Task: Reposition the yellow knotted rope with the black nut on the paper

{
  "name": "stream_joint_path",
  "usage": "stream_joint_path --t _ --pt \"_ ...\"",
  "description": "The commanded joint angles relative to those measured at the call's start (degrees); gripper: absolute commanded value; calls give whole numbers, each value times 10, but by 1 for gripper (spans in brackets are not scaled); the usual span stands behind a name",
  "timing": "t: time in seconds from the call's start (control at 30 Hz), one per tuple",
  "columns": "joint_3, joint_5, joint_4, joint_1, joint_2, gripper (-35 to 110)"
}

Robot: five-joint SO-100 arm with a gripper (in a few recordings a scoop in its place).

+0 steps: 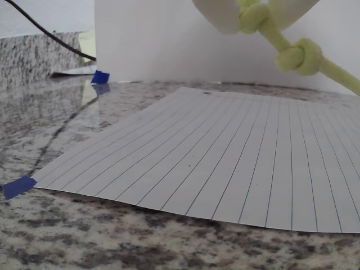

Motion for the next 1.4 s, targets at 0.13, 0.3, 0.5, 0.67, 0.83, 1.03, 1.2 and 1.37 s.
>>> stream_joint_path --t 0.13,0.3,0.5,0.67,0.83,1.03,1.2,1.37 --pt "-4 2 -13 -8 0 0" --pt "-4 -13 -31 -6 -3 23" --pt "-4 -14 -25 -6 -5 52" --pt "-4 -14 -36 -4 -5 50" --pt "-7 -58 -56 7 -14 47" --pt "-79 -292 -126 80 -127 47" --pt "-250 -488 -48 163 -300 45" --pt "-367 -652 -4 257 -462 45"
